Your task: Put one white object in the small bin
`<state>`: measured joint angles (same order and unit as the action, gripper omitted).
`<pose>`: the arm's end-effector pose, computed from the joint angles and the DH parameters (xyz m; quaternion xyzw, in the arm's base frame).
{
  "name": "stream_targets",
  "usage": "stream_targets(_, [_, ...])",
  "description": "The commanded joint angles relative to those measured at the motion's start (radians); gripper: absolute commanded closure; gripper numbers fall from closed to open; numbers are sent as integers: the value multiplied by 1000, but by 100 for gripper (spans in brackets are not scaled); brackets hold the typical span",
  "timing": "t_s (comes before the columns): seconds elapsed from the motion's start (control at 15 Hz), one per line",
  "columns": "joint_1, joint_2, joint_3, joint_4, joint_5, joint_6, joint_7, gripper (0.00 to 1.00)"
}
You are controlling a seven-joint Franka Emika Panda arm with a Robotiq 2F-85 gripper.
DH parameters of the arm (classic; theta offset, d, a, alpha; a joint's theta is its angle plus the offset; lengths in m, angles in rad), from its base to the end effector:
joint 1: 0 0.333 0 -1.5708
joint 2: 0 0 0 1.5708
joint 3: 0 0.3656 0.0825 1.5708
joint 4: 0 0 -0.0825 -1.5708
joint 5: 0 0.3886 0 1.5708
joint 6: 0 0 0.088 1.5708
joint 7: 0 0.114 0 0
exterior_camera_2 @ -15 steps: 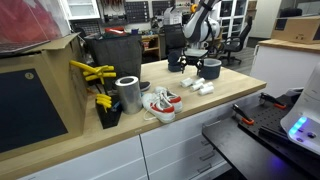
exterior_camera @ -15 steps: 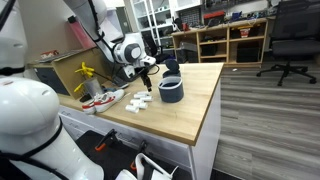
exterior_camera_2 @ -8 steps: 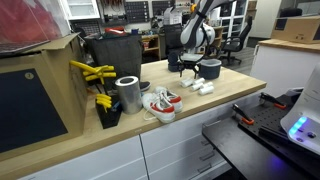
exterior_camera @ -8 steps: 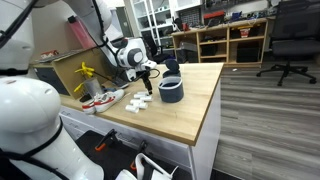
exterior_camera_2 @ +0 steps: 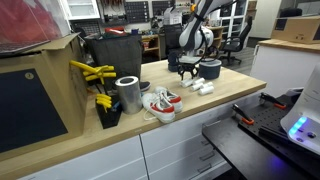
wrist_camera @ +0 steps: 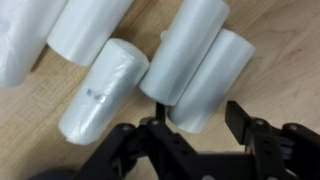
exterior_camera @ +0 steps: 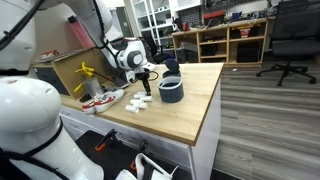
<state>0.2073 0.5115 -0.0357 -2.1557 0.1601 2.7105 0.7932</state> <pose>0.5865 0.0967 0.1934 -0.9280 0.3710 -0.0075 0.0337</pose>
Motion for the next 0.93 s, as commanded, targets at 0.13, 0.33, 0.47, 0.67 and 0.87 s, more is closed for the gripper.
stream_targets(0.13, [18,-28,-6,-4,12,7,36,80])
stream_targets(0.33, [23,-36,-6,-2,9,9,38,95])
stream_targets(0.47, [27,-40,-8,-1,6,12,39,96])
stream_targets(0.67, [26,-49,-9,-5,6,18,38,94])
stream_targets(0.87, [19,-55,-14,-5,8,24,35,94])
